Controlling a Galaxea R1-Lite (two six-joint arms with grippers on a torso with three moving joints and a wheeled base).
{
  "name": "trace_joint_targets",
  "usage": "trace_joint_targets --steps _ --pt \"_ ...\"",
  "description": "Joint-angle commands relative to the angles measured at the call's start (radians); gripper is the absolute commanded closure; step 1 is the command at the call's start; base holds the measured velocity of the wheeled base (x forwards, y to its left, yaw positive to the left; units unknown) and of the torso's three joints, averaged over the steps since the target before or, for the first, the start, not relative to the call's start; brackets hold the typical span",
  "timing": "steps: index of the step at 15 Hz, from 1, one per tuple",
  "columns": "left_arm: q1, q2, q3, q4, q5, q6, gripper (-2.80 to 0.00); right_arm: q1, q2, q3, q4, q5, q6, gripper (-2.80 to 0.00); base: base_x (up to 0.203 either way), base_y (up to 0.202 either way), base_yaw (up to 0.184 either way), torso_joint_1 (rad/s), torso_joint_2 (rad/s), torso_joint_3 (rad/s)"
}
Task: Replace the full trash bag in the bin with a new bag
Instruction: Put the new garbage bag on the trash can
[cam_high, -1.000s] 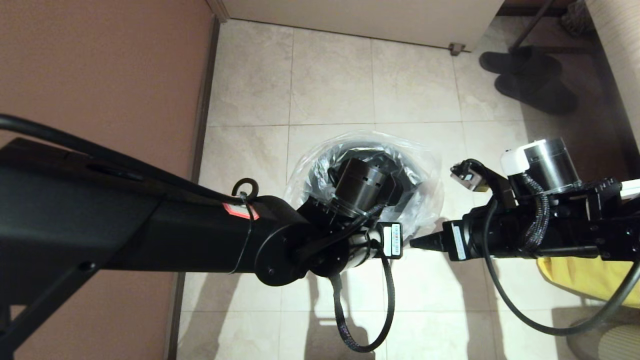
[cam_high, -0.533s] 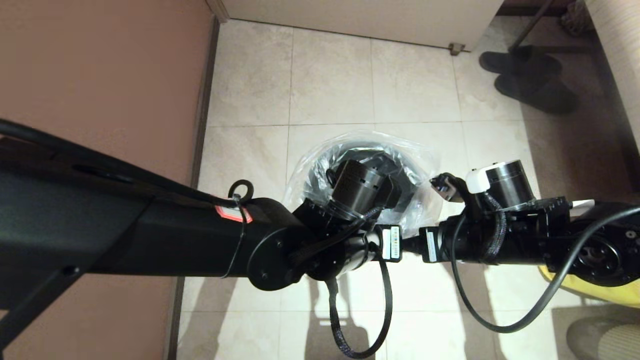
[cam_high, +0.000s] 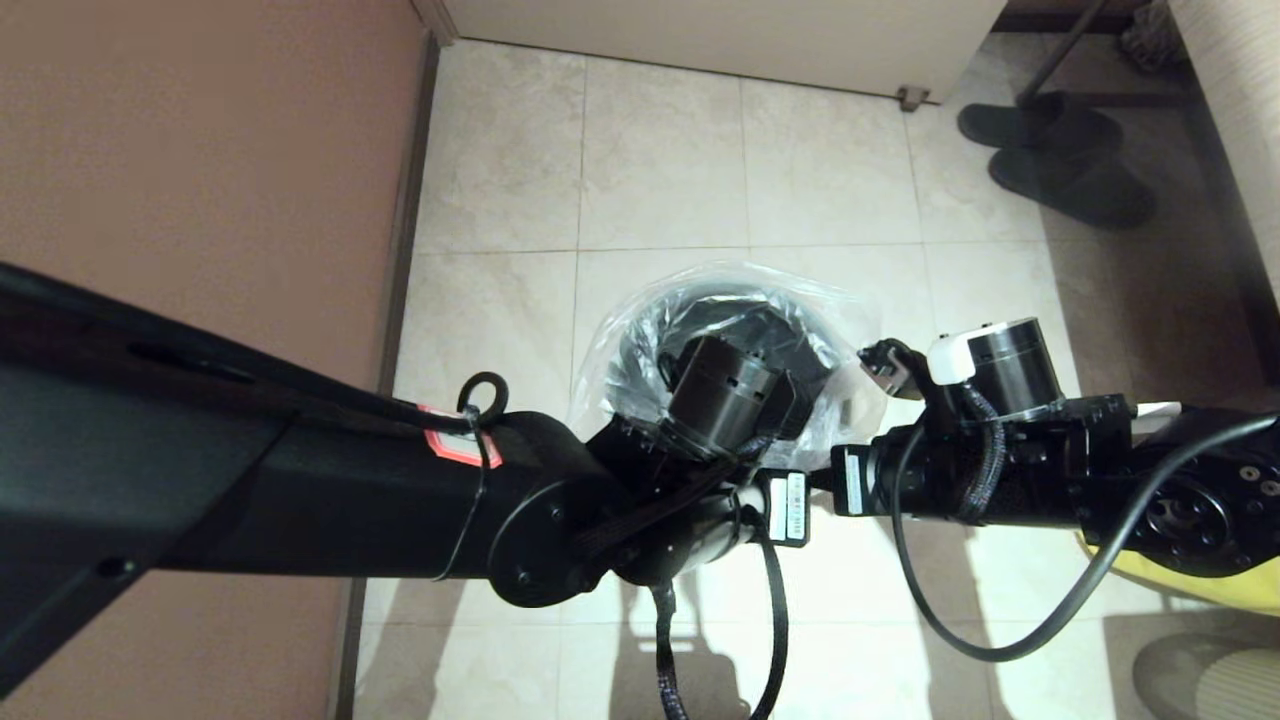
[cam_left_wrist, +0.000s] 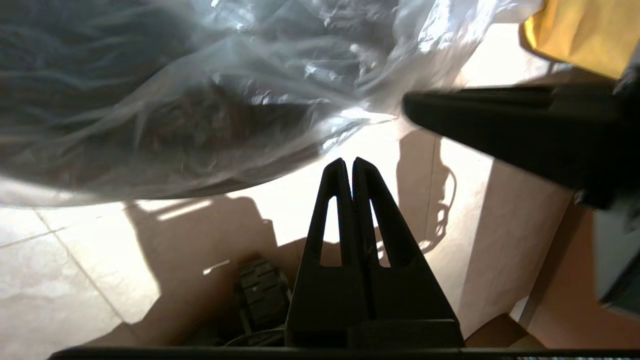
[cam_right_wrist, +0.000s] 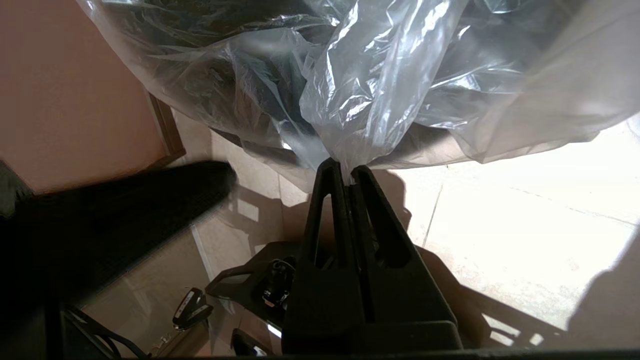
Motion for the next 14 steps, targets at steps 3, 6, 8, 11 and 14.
trace_joint_targets --steps 3,6,8,11,14 --pt "0.063 -0.039 0.074 -0.026 0.005 -0.013 0.0 -0.007 -0.008 0.005 0.023 -0.007 -0.01 0.0 0.0 0.0 0.0 0.0 0.0 0.0" --pt "0.122 -0.061 0.164 -0.085 0.009 -0.015 0.0 -0.007 -0.004 0.003 0.093 -0.047 -0.086 0.0 0.0 0.0 0.0 0.0 0.0 0.0" --pt "0.134 -0.088 0.217 -0.111 0.009 -0.015 0.0 -0.008 -0.008 0.003 0.099 -0.058 -0.092 0.0 0.0 0.0 0.0 0.0 0.0 0.0" --pt "0.145 -0.126 0.264 -0.114 0.006 -0.017 0.0 -0.007 -0.048 -0.005 0.164 -0.058 -0.103 0.0 0.0 0.0 0.0 0.0 0.0 0.0" --pt "0.147 -0.135 0.294 -0.114 0.006 -0.017 0.0 -0.005 -0.034 -0.006 0.198 -0.057 -0.136 0.0 0.0 0.0 0.0 0.0 0.0 0.0"
